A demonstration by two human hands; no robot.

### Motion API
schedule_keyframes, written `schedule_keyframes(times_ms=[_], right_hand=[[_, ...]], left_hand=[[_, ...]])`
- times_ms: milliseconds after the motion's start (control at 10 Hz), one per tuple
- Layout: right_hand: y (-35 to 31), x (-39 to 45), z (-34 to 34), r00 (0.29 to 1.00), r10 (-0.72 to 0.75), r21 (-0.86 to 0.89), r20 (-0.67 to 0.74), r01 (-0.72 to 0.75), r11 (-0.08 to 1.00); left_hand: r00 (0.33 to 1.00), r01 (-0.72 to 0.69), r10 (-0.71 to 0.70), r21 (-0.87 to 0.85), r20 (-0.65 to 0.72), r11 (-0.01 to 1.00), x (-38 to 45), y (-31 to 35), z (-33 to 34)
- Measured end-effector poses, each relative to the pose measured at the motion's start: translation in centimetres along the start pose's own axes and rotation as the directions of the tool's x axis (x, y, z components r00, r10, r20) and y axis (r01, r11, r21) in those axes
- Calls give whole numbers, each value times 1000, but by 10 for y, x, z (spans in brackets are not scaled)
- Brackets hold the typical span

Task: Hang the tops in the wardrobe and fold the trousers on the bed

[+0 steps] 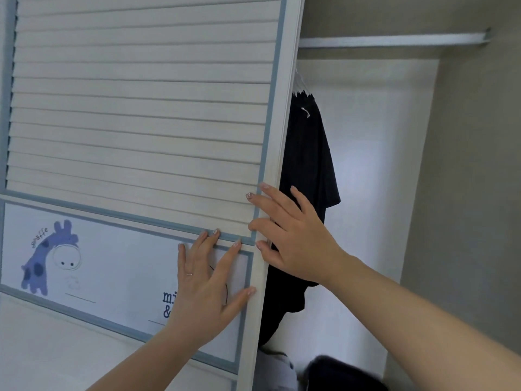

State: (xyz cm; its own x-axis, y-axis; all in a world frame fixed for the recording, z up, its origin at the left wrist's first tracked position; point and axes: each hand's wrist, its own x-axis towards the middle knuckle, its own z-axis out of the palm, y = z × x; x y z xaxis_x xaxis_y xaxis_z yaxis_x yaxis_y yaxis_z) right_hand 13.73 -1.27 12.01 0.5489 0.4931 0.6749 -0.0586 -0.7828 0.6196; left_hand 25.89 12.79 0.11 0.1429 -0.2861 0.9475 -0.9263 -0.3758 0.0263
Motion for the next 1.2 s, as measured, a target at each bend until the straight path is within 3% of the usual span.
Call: schedule_keyframes(times_ms=[400, 700, 1100, 1200], right_hand=[[43, -87, -83, 977, 117, -188, 181, -83, 979], [68, -147, -158, 839, 278, -388, 467, -88, 917], [88, -231, -230, 748, 411, -408, 521, -204, 890], [83, -243, -252, 759, 470, -307, 450, -362, 880]], left_hand=[[985, -167, 167, 1, -32, 986, 6, 101, 26], [962, -259, 249, 87, 113, 962, 13, 189, 29], [957, -278, 261, 154, 125, 948, 19, 305, 57], [957, -280, 265, 145, 114, 949, 22, 325, 63]])
